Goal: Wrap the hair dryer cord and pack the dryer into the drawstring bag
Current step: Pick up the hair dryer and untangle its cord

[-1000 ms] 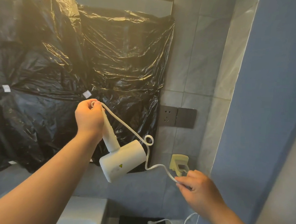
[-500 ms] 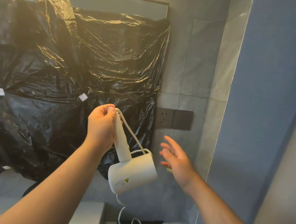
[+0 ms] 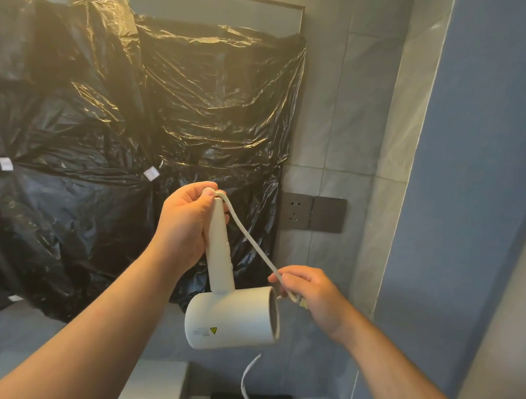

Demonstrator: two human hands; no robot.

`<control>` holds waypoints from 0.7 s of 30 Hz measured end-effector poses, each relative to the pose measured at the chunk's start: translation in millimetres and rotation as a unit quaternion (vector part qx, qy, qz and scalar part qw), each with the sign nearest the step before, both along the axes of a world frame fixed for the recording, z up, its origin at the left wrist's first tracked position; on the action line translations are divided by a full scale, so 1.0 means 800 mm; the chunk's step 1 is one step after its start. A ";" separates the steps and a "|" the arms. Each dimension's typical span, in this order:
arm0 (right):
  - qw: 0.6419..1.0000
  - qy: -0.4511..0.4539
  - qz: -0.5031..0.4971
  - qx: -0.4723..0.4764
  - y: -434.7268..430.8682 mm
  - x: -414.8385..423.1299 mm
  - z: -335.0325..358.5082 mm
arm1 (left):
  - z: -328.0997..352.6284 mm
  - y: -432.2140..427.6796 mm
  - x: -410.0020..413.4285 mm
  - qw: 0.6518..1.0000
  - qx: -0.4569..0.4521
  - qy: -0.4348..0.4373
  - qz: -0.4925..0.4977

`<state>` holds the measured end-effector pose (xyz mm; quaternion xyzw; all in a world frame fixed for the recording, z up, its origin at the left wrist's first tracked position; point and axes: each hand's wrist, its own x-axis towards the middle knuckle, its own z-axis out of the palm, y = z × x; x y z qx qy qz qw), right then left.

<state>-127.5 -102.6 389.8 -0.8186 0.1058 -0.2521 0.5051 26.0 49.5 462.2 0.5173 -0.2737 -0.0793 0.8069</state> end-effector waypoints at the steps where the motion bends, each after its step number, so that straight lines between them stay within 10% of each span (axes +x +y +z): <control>1: 1.000 -0.002 -0.009 -0.019 -0.002 -0.003 -0.001 | 0.000 -0.001 0.002 1.000 0.015 -0.015 0.016; 7: 0.971 -0.023 -0.129 -0.200 -0.010 -0.012 -0.002 | -0.010 -0.020 0.008 0.973 0.068 -0.150 0.163; 12: 0.963 -0.158 -0.200 -0.090 -0.008 -0.024 -0.018 | -0.014 -0.019 0.023 0.964 0.035 -0.113 0.237; 21: 0.975 0.011 -0.100 0.199 0.032 -0.010 -0.052 | -0.018 -0.022 0.027 0.962 -0.115 0.147 0.201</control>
